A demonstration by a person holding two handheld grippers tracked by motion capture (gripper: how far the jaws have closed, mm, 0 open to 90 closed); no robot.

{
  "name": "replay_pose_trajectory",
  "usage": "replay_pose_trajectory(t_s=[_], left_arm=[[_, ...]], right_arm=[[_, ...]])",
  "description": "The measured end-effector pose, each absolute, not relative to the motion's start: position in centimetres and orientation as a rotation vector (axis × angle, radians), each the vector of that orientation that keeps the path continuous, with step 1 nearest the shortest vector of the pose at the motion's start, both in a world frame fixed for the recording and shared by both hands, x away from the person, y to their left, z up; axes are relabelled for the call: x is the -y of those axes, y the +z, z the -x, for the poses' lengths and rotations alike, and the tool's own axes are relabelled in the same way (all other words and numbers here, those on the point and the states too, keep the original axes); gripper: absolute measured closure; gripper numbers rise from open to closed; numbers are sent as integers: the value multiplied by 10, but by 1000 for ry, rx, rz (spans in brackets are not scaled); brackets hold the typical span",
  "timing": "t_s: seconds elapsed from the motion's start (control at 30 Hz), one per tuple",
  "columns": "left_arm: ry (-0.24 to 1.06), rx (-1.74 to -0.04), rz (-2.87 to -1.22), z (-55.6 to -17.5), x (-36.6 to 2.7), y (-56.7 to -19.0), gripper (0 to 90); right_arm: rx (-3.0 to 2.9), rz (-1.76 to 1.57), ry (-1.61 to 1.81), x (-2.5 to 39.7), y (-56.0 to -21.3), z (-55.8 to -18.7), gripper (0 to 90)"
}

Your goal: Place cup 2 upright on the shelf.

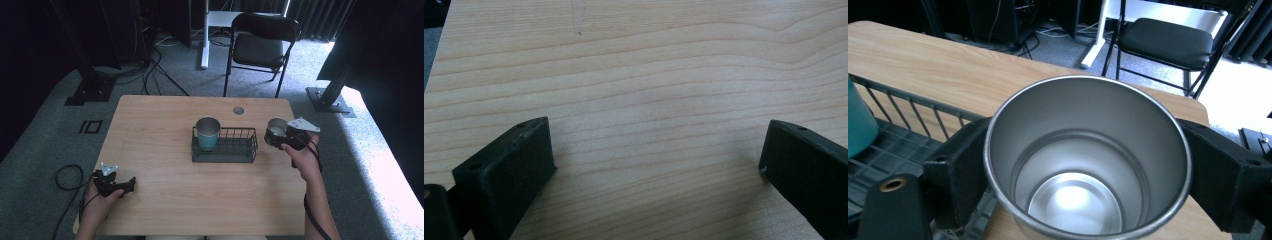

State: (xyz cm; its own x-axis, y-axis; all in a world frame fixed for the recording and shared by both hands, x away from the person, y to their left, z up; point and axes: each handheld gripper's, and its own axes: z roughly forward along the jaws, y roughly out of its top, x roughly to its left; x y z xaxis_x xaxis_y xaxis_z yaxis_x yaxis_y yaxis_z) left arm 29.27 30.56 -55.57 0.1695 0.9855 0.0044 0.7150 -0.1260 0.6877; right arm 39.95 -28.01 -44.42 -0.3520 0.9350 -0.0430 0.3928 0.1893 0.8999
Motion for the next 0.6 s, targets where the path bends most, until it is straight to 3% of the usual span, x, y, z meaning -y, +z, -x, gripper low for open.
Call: replay_pose_trajectory(t_s=[0.6], left_arm=[[643,-1601,-1907,-293,-306,-556,16]], right_arm=[[-1890,-1127,1203,248,-415,-399,131]])
